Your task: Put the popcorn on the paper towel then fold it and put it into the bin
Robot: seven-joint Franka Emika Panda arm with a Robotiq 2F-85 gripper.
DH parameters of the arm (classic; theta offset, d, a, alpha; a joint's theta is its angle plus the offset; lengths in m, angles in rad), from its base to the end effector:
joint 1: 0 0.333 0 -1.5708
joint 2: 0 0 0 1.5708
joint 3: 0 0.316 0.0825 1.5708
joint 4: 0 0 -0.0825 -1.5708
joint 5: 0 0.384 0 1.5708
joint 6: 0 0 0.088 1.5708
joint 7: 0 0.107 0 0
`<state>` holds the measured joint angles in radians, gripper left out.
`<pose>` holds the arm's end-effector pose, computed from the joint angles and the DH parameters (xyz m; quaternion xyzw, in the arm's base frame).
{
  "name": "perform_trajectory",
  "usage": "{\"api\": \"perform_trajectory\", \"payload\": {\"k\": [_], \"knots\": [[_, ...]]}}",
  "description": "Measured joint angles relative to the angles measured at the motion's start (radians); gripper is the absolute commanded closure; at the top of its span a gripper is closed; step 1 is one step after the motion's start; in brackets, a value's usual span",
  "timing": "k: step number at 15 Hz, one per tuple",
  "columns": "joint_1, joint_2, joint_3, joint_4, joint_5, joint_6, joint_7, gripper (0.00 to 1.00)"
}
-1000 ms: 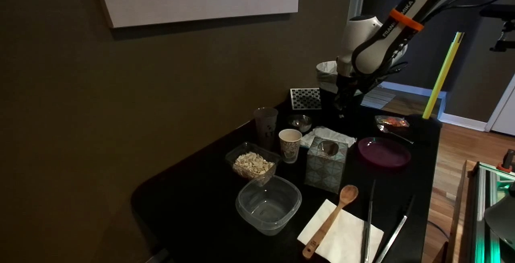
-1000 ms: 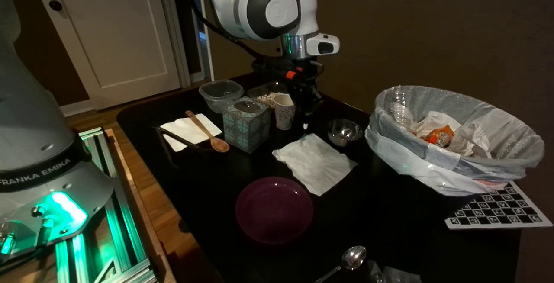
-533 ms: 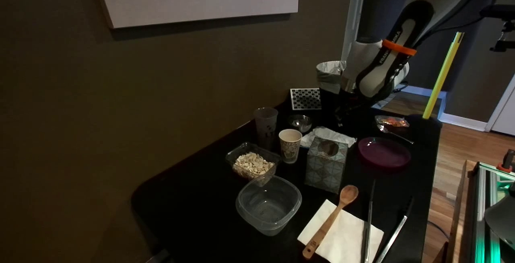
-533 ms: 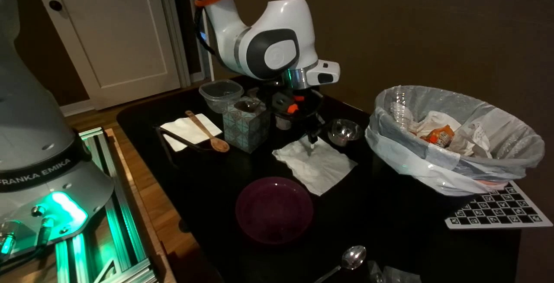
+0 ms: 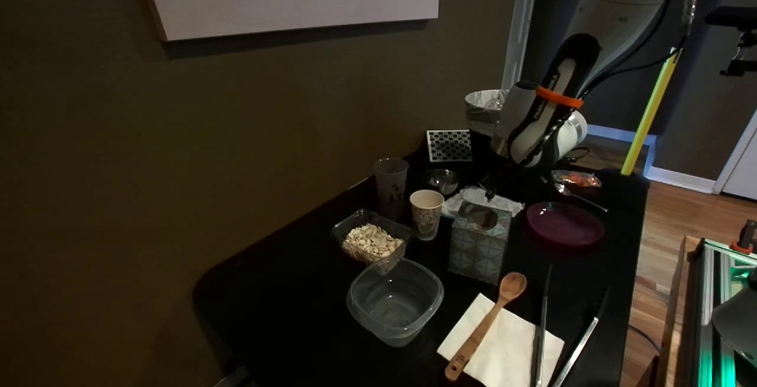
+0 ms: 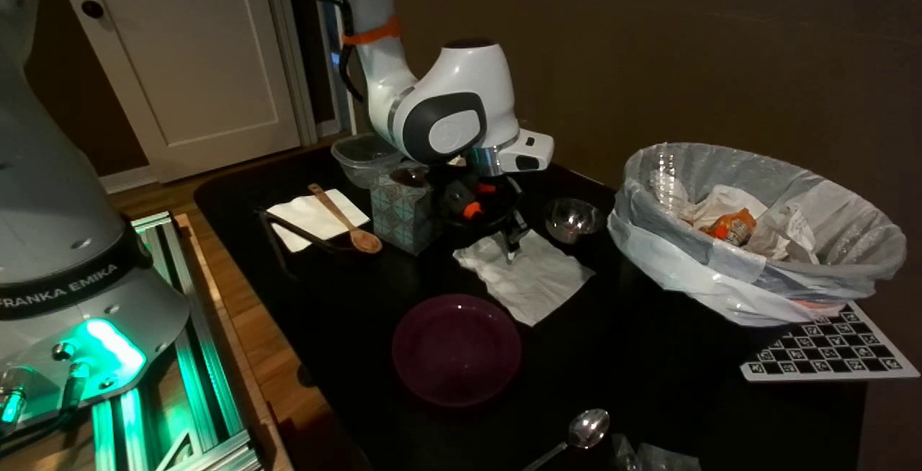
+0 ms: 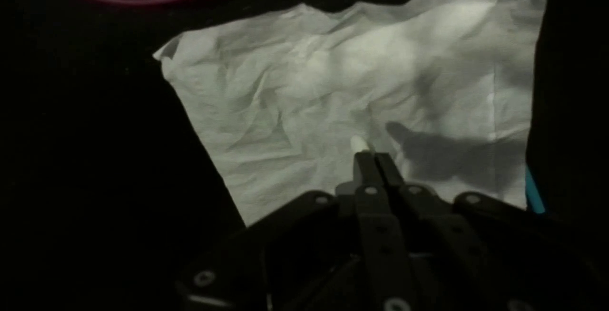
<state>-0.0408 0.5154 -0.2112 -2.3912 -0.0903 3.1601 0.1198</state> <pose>0.4951 -0.1260 0.1366 0.9829 -0.1189 0.1254 0.0630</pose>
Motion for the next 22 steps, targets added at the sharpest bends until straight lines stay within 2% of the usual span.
{"api": "perform_trajectory", "payload": {"k": [4, 5, 7, 15, 17, 22], "knots": [[0.0, 0.046, 0.016, 0.056, 0.053, 0.0, 0.0, 0.99], [0.0, 0.057, 0.015, 0.071, 0.061, 0.0, 0.0, 0.72], [0.0, 0.077, 0.014, 0.096, 0.072, 0.0, 0.0, 0.66], [0.014, 0.109, 0.004, 0.146, 0.086, 0.0, 0.0, 0.05], [0.034, 0.092, -0.002, 0.148, 0.086, 0.0, 0.0, 0.0], [0.134, -0.037, -0.02, 0.138, 0.084, -0.064, 0.0, 0.0]]}}
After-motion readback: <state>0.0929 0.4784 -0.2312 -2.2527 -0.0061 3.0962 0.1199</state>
